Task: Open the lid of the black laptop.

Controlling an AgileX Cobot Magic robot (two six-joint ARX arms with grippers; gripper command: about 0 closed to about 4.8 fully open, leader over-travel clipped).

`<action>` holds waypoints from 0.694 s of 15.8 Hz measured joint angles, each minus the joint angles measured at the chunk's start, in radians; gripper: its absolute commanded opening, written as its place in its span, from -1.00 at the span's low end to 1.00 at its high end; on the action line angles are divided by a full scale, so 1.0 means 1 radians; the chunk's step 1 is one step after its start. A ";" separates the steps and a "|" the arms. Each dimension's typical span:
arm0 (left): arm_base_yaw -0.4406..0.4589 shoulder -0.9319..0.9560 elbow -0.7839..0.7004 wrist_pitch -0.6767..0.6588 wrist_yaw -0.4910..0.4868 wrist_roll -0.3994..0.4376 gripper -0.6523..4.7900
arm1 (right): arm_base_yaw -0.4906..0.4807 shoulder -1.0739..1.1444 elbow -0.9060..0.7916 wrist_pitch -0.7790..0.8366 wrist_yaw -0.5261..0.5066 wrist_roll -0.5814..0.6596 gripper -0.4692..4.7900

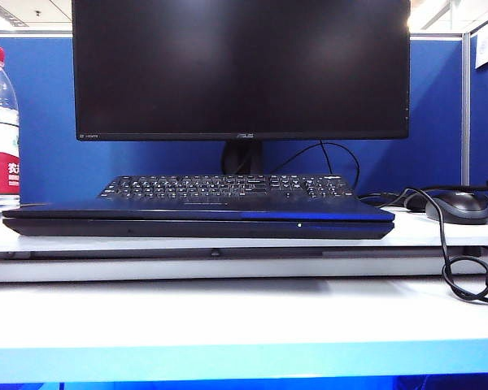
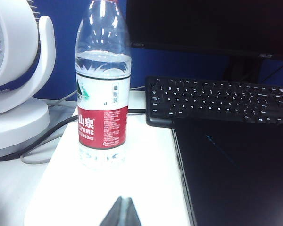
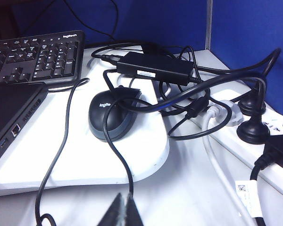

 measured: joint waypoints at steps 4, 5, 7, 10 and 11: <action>0.000 0.000 0.000 0.000 0.003 0.000 -0.77 | 0.000 0.000 0.000 0.000 -0.003 0.000 -0.83; 0.000 0.000 0.000 0.000 0.006 0.000 -0.77 | 0.000 0.000 0.000 0.000 -0.008 0.000 -0.83; 0.000 0.000 0.000 0.000 0.008 -0.021 -0.77 | 0.000 0.000 0.000 0.000 -0.035 0.015 -0.83; 0.000 0.000 0.000 0.000 0.027 -0.190 -0.78 | 0.000 0.000 0.000 0.006 -0.128 0.118 -0.83; 0.000 0.000 0.000 0.001 0.079 -0.255 -0.77 | 0.000 0.000 0.000 0.023 -0.192 0.170 -0.83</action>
